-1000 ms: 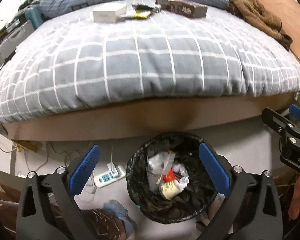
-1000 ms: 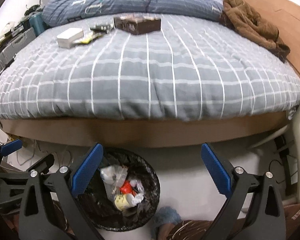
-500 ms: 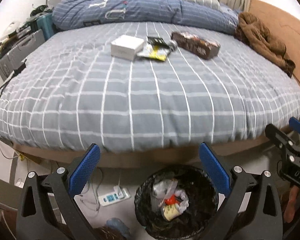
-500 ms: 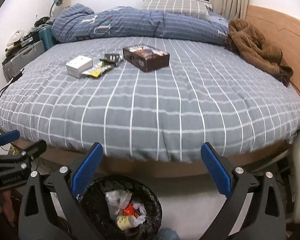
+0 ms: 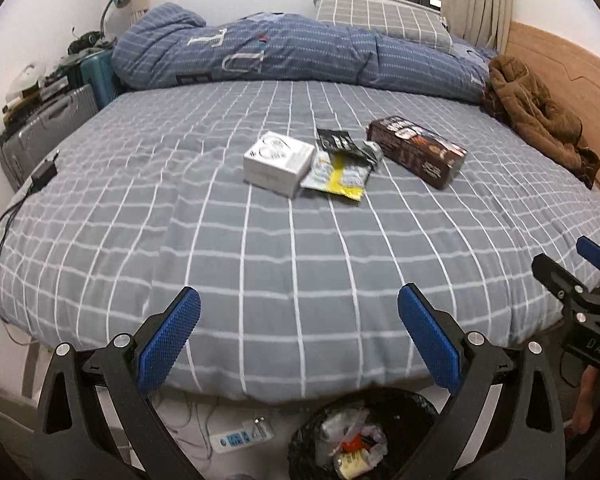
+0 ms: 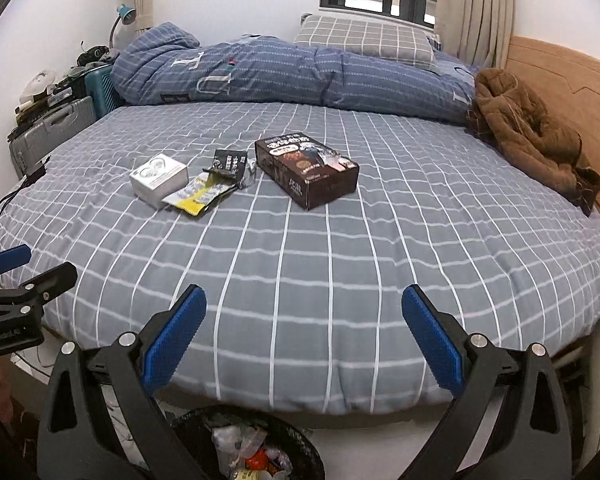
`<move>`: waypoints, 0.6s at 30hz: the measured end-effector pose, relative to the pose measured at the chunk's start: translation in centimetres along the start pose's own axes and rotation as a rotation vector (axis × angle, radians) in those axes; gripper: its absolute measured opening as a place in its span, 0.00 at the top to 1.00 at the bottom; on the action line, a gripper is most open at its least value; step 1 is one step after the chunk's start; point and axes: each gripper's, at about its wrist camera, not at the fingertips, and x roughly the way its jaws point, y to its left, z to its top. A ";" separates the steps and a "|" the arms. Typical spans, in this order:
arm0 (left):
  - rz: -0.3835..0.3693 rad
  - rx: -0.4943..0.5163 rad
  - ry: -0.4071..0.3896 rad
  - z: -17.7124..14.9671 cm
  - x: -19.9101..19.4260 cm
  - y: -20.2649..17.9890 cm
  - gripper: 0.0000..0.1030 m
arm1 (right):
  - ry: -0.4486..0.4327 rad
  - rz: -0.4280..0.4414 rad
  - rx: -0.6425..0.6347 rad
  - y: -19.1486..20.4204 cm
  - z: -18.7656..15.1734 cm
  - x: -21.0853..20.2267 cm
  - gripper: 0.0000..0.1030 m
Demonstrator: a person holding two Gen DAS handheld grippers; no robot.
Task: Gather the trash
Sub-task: 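Raise both open tools back toward the remaining items on the bed, then move the right tool to the brown cookie box while the left approaches the white earphone box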
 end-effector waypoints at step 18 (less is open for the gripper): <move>0.010 -0.003 0.006 5.5 5.7 1.8 0.06 | 0.013 -0.024 -0.019 -0.4 5.7 7.2 0.08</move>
